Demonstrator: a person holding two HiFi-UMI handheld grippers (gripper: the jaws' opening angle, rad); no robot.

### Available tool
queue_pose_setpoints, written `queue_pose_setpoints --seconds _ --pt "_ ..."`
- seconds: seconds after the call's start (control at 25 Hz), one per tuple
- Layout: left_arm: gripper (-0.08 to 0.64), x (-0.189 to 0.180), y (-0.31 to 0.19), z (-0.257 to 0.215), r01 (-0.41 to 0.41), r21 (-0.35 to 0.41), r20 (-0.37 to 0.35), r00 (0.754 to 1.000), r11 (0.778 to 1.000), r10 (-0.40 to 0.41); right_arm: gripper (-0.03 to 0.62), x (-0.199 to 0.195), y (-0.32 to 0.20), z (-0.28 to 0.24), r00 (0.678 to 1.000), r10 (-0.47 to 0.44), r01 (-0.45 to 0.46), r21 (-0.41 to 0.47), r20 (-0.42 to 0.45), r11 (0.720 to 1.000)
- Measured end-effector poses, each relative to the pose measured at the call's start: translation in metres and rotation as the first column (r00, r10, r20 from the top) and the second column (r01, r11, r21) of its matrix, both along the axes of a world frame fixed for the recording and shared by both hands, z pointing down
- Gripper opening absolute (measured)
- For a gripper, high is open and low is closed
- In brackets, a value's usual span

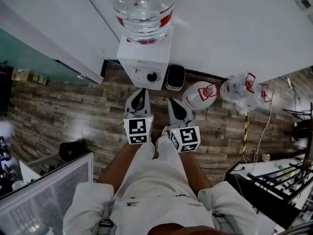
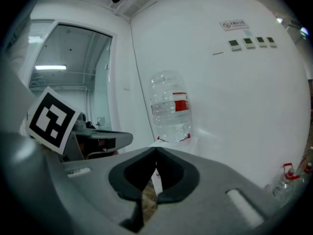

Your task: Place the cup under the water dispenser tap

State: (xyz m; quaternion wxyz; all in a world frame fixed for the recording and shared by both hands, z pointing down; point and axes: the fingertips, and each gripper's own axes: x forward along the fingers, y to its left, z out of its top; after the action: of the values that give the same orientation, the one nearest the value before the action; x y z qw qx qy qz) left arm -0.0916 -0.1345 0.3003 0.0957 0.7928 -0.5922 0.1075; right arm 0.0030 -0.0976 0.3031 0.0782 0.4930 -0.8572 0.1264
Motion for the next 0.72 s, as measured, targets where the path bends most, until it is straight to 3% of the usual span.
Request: queue_pose_setpoints --seconds 0.36,0.72 --pt "-0.002 0.002 0.031 -0.066 -0.006 0.060 -0.021 1.000 0.998 0.007 0.000 0.000 0.020 -0.062 0.999 -0.022 0.021 0.042 0.031 0.999" --pt "-0.002 0.010 0.064 -0.092 -0.034 0.087 -0.036 0.999 0.996 0.038 0.000 0.012 0.039 -0.090 1.000 -0.020 0.017 0.100 0.023 0.995"
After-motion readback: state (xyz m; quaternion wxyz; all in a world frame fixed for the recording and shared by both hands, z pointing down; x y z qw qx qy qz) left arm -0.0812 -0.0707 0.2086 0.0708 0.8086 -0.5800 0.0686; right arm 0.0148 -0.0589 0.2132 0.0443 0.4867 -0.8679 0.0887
